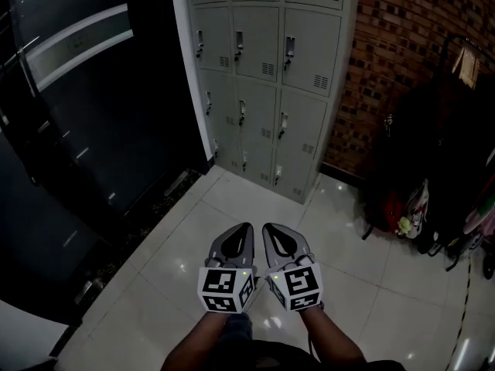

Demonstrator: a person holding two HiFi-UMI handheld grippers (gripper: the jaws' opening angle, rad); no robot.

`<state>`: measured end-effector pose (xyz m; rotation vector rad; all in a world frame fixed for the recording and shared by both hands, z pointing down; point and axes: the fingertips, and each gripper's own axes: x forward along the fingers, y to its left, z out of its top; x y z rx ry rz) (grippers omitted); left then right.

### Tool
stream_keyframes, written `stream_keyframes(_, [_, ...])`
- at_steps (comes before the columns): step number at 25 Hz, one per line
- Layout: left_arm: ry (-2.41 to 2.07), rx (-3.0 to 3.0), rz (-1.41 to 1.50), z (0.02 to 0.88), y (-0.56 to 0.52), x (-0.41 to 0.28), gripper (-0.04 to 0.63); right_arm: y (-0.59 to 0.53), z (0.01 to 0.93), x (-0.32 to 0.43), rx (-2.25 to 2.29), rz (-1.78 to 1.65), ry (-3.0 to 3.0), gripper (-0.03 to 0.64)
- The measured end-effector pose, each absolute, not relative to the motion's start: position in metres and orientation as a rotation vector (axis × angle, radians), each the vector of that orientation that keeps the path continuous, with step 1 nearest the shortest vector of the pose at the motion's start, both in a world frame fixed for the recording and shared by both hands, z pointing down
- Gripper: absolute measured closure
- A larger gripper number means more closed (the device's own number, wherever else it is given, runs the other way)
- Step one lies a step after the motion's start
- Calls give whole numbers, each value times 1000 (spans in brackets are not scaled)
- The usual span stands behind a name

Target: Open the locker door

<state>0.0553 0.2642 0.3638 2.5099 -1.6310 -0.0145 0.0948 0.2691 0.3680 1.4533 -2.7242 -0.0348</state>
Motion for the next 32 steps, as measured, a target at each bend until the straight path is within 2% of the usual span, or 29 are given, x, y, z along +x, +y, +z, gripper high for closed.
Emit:
stream_keyframes(18, [-1556,2497,1,361,80,-20,589,86,362,19,1491,-6,-2643,617])
stream_keyframes(32, [-1487,2523,-31,361,-1,-58,589,9,358,-20,1530,-32,-2592,617])
